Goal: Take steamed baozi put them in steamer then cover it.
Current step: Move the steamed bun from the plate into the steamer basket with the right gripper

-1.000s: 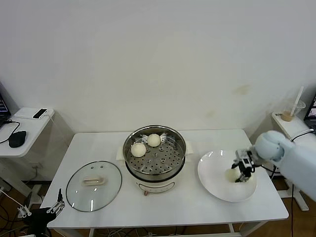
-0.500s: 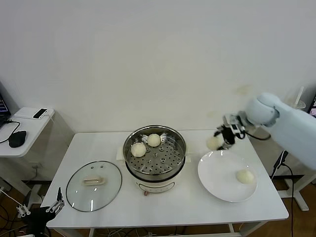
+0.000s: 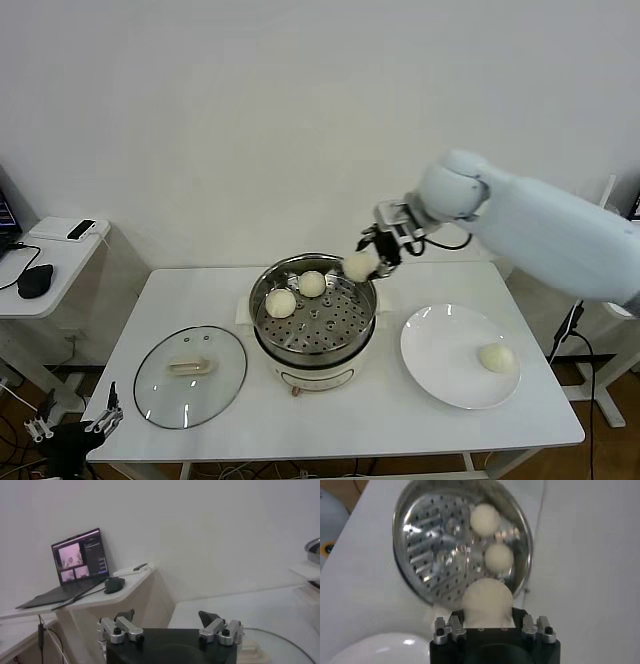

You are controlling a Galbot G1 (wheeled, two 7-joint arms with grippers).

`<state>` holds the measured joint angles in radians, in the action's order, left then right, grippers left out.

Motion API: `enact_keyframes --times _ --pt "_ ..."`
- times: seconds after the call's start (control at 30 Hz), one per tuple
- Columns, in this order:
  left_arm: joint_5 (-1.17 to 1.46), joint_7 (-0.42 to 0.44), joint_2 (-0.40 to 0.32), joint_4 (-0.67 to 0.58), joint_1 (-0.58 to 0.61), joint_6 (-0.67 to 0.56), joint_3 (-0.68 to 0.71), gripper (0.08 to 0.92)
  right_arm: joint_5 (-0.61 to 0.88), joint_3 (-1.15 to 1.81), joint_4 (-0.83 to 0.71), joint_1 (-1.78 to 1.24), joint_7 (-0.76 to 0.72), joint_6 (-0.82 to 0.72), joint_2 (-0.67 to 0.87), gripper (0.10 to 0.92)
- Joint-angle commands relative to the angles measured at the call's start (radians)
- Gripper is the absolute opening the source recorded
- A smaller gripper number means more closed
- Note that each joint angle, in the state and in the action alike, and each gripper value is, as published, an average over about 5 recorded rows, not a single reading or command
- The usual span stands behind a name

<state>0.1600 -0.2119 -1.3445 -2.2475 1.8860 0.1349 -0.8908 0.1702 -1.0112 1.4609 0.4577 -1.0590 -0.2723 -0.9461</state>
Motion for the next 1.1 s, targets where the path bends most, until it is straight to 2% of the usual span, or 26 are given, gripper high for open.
enact_keyframes --times 0.03,0.53,1.1 --pt "0.001 0.001 -0.005 -0.002 0.002 0.001 -0.018 0.823 -0.034 -0.159 -0.031 0.013 0.053 0.169 -0.164 0.596" --pt "0.006 -0.001 -0.018 -0.001 -0.002 -0.001 -0.024 0.823 -0.209 -0.252 -0.065 0.001 0.056 0.360 -0.260 0.594" --pt "0.014 -0.002 -0.016 0.007 -0.008 -0.002 -0.028 0.823 -0.228 -0.266 -0.078 -0.002 0.027 0.415 -0.285 0.602"
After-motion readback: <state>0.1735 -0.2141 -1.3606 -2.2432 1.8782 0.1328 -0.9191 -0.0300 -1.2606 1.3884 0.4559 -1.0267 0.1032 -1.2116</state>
